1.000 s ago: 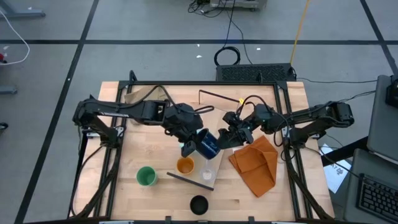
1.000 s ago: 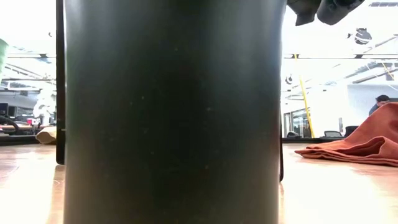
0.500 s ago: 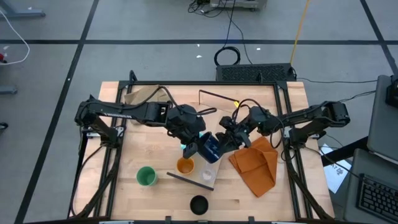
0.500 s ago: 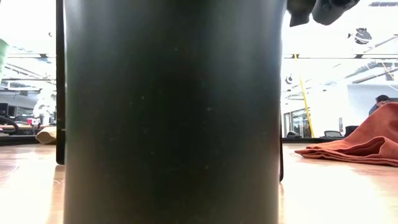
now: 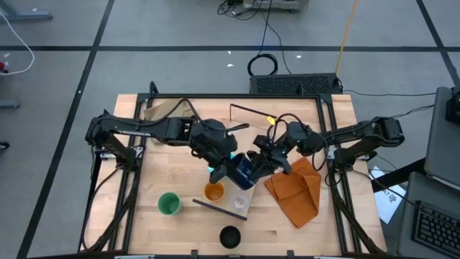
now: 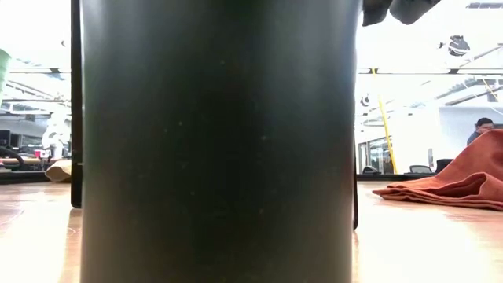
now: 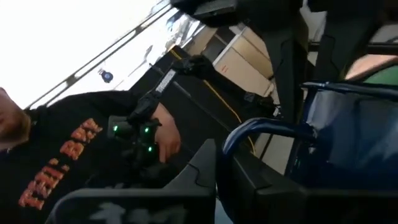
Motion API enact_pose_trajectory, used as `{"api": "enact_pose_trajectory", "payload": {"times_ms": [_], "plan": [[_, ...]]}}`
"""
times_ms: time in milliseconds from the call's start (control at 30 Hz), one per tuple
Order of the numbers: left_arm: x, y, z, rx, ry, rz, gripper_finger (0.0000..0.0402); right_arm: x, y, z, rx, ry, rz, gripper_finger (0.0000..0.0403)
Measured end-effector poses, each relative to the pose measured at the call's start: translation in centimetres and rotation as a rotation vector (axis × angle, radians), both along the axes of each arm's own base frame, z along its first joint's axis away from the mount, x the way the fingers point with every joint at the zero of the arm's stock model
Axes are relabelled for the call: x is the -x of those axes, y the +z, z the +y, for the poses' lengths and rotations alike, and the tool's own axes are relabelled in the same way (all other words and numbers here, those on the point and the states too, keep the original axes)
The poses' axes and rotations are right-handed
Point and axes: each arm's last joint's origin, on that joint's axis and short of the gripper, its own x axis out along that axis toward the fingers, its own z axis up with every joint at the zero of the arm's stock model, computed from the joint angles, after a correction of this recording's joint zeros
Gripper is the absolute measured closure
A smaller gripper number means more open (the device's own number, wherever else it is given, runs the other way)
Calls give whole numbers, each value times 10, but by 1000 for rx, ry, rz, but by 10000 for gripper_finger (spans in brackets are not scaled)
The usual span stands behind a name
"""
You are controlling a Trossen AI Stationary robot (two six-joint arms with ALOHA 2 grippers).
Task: Stack small to large cups/mugs on shelf
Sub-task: Put the dark blue mug on the shelf
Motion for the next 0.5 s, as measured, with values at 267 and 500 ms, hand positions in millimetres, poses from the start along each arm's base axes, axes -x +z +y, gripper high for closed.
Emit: {"api": "enact_pose_trajectory", "payload": {"times_ms": [267, 500], "plan": [[-5, 5, 0, 7, -28, -84, 320, 0, 3, 0, 40, -10, -51, 399], [-4, 10, 7, 40, -29, -113, 315, 0, 1, 0, 87, -36, -62, 400]]}}
